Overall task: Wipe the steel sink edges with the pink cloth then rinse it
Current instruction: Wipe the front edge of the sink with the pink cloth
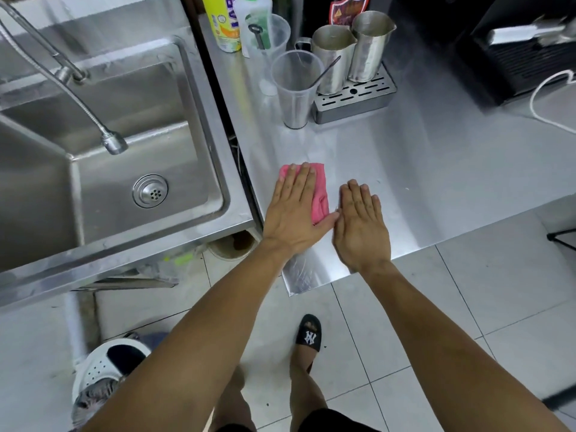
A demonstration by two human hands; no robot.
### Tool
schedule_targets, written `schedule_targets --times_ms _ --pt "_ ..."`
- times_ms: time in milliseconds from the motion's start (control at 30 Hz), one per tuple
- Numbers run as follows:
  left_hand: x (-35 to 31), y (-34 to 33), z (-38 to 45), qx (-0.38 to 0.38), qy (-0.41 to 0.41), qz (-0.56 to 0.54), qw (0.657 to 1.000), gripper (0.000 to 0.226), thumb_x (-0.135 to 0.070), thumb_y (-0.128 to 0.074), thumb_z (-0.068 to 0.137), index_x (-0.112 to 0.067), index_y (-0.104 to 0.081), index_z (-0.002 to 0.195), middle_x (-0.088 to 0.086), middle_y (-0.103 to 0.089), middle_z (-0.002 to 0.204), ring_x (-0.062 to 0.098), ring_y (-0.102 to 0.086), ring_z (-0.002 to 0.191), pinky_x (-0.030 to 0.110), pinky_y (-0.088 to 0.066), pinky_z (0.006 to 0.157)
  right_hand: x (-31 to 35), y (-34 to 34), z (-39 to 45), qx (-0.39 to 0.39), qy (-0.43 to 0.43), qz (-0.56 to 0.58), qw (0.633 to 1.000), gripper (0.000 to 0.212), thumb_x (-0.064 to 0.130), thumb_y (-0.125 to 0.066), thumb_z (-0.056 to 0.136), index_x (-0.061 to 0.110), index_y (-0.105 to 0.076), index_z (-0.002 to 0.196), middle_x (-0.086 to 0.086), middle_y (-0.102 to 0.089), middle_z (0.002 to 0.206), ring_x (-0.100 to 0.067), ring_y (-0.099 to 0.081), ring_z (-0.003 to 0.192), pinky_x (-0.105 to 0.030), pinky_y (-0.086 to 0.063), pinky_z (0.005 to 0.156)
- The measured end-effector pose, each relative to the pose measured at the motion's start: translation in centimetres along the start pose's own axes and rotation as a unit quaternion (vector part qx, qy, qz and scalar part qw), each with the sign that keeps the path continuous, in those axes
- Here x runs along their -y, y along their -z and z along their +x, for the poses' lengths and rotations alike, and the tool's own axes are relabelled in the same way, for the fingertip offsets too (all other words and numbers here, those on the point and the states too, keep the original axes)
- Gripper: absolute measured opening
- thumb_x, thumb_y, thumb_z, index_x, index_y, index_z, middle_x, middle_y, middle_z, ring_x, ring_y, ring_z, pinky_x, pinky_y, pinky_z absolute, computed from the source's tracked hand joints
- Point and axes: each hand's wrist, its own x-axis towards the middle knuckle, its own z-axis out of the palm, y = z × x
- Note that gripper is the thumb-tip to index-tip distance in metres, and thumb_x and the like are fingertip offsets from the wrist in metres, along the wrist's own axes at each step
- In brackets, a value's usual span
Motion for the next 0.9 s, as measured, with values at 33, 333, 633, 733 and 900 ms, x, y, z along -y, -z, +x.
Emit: schedule_targets --times_ms 33,333,633,733,900 --pt "0.0 -0.1 0.1 -0.011 -0.005 -0.001 1.000 0.091 -0.068 -0.025 0.099 -0.005 -0.012 0.163 0.013 -0.008 0.171 0.028 0.001 0.159 0.045 0.001 0.129 0.0 0.0 0.0 -0.004 0.001 -0.001 1.000 0.057 0.029 -0.028 0.108 0.004 -0.029 0.160 -0.013 -0.025 0.169 -0.030 -0.017 0.159 -0.045 -0.012 0.130" --pt "-0.2 0.4 0.2 -0.028 -0.026 -0.063 0.997 0.063 -0.036 -0.020 0.106 -0.004 -0.033 0.158 0.015 -0.030 0.165 0.029 -0.019 0.157 0.047 -0.009 0.129 0.1 0.2 -0.3 0.001 -0.006 0.011 1.000 0.056 0.029 -0.025 0.110 0.005 -0.030 0.160 -0.012 -0.026 0.168 -0.029 -0.017 0.158 -0.042 -0.009 0.130" --pt "2.5 5.4 -1.1 -0.061 0.004 -0.161 0.985 0.054 -0.034 -0.029 0.101 -0.014 -0.057 0.142 0.010 -0.060 0.144 0.029 -0.055 0.135 0.046 -0.054 0.097 1.3 0.9 -0.7 0.017 -0.053 0.054 0.997 0.066 0.035 -0.013 0.104 0.006 -0.028 0.161 -0.012 -0.023 0.170 -0.030 -0.014 0.159 -0.039 -0.002 0.129" --pt "6.1 8.1 -3.6 -0.154 0.014 -0.159 0.975 0.042 -0.020 -0.043 0.106 -0.015 -0.052 0.147 0.007 -0.054 0.152 0.025 -0.043 0.146 0.032 -0.037 0.112 2.0 1.4 -0.7 0.030 -0.065 0.068 0.995 0.076 0.041 -0.005 0.097 0.006 -0.023 0.162 -0.011 -0.017 0.171 -0.029 -0.008 0.160 -0.039 0.002 0.129" --pt "11.7 6.1 -9.6 -0.083 0.107 -0.074 0.988 0.054 -0.034 -0.031 0.111 -0.012 -0.031 0.160 0.009 -0.027 0.168 0.022 -0.011 0.158 0.033 -0.005 0.127 3.1 1.1 -0.6 0.018 -0.095 0.078 0.992 0.076 0.040 -0.008 0.096 0.003 -0.022 0.162 -0.015 -0.016 0.171 -0.032 -0.006 0.160 -0.045 0.000 0.130"
